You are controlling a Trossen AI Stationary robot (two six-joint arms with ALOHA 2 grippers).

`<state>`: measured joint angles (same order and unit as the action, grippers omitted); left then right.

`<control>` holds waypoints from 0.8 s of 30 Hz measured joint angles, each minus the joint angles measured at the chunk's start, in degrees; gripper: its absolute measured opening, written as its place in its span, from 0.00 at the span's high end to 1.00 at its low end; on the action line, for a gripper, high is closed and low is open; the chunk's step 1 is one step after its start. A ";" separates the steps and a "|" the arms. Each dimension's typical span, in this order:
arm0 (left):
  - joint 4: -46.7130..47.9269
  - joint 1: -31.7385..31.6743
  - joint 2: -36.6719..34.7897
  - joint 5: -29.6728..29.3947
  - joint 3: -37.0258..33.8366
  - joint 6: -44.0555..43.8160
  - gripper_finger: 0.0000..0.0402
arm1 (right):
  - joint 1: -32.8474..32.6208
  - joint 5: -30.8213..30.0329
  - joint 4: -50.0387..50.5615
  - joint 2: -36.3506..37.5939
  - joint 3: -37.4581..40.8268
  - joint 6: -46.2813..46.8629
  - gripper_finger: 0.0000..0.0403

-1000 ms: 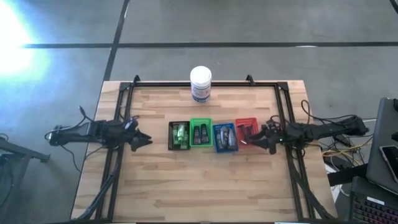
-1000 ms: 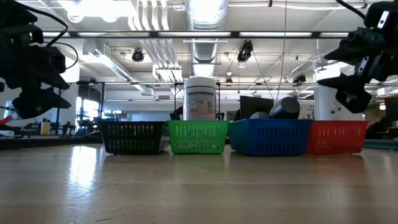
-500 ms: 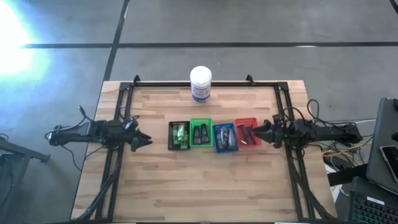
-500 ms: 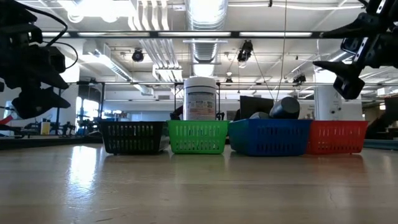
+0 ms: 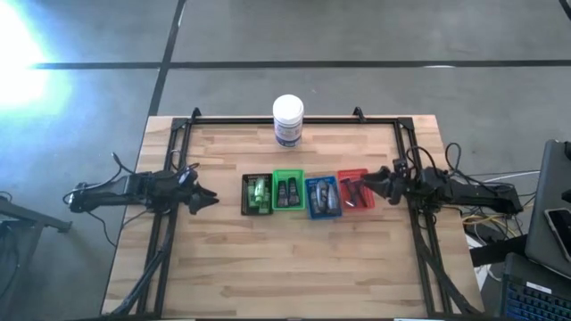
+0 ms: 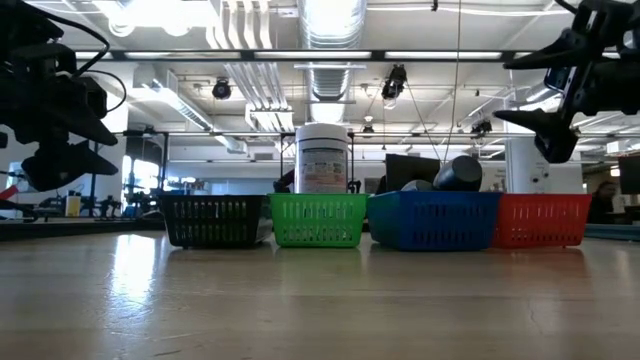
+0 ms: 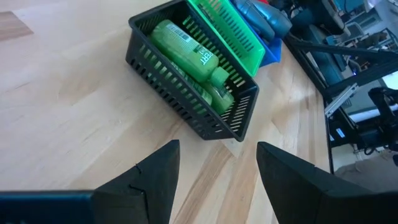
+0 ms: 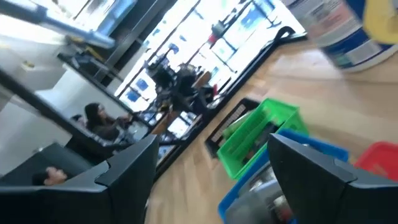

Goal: Pick & Place Travel size toiletries
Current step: Return to Home Position

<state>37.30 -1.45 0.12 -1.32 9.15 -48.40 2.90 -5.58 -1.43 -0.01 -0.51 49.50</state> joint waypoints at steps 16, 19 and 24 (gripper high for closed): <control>0.28 0.00 0.17 -2.68 0.20 4.21 0.46 | 1.90 0.00 -0.02 -0.56 0.00 0.00 0.14; 0.26 0.00 0.17 -2.69 0.20 4.22 0.46 | 1.90 0.00 -0.02 -0.57 0.00 0.00 0.12; 0.24 0.00 0.17 -2.69 0.20 4.24 0.46 | 1.90 0.00 -0.04 -0.52 0.00 0.00 0.11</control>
<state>37.54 -1.45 0.30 -4.01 9.34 -44.16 4.80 -5.58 -1.48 -0.54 -0.51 49.50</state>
